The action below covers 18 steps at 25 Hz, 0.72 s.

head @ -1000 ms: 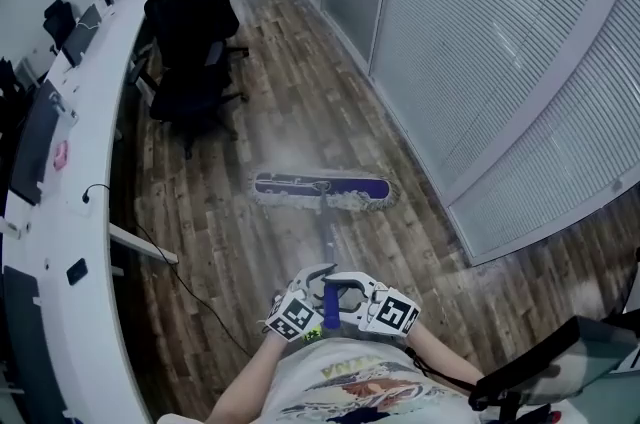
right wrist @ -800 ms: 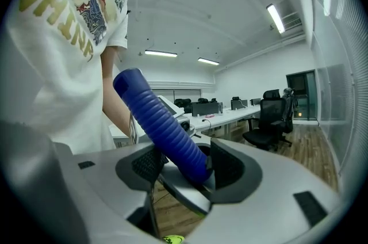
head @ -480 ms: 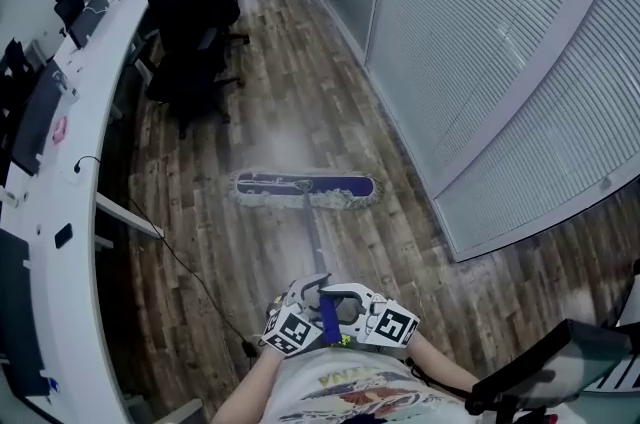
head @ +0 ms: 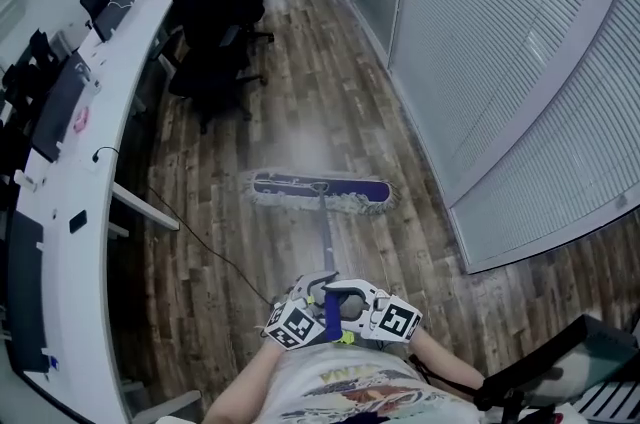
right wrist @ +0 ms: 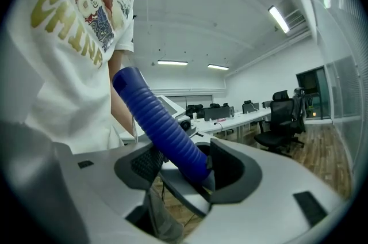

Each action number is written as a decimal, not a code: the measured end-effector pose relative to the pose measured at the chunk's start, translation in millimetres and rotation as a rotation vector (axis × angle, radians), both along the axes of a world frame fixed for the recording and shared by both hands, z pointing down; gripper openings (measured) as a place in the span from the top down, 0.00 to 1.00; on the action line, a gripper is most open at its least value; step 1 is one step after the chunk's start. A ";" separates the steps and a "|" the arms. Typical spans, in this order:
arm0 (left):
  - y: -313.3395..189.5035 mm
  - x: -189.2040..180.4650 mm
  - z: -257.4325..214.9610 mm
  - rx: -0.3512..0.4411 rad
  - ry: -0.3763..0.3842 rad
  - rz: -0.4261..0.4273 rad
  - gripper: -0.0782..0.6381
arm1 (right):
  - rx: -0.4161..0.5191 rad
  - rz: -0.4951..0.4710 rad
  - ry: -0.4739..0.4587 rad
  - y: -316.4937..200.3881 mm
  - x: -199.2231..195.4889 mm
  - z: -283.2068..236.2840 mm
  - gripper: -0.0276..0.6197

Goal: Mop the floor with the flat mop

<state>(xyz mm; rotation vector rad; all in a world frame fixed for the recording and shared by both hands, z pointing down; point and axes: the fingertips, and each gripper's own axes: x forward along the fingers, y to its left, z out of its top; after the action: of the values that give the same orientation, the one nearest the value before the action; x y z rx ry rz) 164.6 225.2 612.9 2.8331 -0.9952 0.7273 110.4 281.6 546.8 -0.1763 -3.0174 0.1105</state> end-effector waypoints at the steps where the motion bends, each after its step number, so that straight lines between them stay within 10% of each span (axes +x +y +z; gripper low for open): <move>1: -5.9 -1.4 0.5 0.005 -0.013 0.011 0.65 | -0.012 -0.003 -0.009 -6.0 -2.1 -0.1 0.59; 18: -254.3 -134.7 -0.2 0.021 0.029 0.018 0.66 | -0.005 0.009 0.047 -254.6 -137.2 4.8 0.58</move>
<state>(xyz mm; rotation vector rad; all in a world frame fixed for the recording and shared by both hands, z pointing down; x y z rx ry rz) 29.9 -29.0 612.8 2.8649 -0.9806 0.6800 -26.8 27.0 551.6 -0.1586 -2.9721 0.1213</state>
